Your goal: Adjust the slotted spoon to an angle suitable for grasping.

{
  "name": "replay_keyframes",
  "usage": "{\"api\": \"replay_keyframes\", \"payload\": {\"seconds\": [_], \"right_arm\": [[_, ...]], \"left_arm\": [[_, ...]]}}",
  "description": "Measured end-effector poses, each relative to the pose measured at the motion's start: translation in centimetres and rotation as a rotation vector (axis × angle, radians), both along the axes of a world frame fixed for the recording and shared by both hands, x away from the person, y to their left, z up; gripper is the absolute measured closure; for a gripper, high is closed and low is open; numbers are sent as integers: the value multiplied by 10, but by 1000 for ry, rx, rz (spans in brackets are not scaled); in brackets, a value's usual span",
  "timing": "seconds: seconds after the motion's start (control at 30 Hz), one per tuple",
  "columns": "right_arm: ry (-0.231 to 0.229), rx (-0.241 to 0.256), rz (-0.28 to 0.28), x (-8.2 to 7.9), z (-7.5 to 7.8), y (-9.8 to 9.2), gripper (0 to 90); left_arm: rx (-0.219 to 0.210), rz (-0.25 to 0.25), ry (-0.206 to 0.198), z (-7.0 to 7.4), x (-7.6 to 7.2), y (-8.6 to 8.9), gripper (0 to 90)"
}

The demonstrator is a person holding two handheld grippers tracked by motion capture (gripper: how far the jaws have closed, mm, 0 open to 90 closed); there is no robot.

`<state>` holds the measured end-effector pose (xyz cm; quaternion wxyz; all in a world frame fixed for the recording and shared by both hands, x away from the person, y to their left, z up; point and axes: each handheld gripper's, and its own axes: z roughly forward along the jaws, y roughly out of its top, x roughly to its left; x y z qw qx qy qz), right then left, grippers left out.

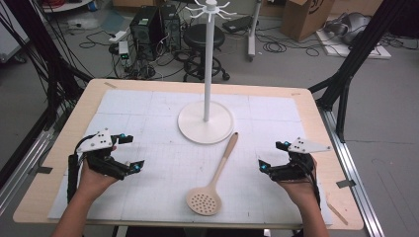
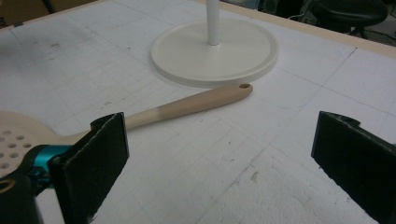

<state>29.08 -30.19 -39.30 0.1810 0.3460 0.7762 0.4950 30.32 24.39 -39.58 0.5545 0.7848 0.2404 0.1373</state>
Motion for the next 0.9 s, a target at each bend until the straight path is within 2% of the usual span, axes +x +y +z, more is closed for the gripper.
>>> {"api": "replay_keyframes", "payload": {"seconds": [0.1, 0.2, 0.27, 0.3, 0.37, 0.4, 0.47, 0.53, 0.57, 0.6, 0.67, 0.7, 0.77, 0.8, 0.9], "right_arm": [[3, -9, 1, 0, -2, 0, 29], [-2, -18, -6, -3, -1, -2, 32], [-1, -17, -9, -4, -1, -2, 41], [3, -21, -3, -5, -1, -3, 88], [16, -26, 43, -6, 1, -4, 317], [19, -22, 75, -6, 1, -4, 350], [10, -31, 73, -7, 2, -2, 396], [20, -32, 109, -6, 2, 0, 473], [27, -53, 126, -6, 2, 5, 554], [27, -53, 126, -6, 2, 5, 554], [48, -65, 151, -4, 1, 8, 607], [55, -81, 160, -3, 2, 13, 706], [53, -86, 164, -2, 2, 14, 726], [34, -97, 155, -2, 4, 17, 752], [19, -99, 156, 0, 8, 23, 820]], "left_arm": [[-2, 3, 9, -2, 1, -1, 17], [15, -2, 12, -3, 1, -3, 17], [4, -8, 12, -4, 1, -3, 17], [3, -7, 13, -4, 1, -4, 17], [11, -11, 12, -4, 1, -4, 17], [11, -6, 6, -4, 1, -4, 17], [-2, -4, 3, -3, 2, -2, 17], [-8, -3, 2, -3, 2, -1, 17], [1, -1, 4, -3, 2, -2, 17], [1, -1, 4, -3, 2, -2, 17], [34, 4, -2, -4, 1, -5, 17], [43, -1, -2, -5, 1, -6, 18], [41, -3, -5, -4, 1, -7, 18], [37, -5, -10, -2, 1, -6, 17], [21, -1, -14, 0, 0, -4, 18]]}}
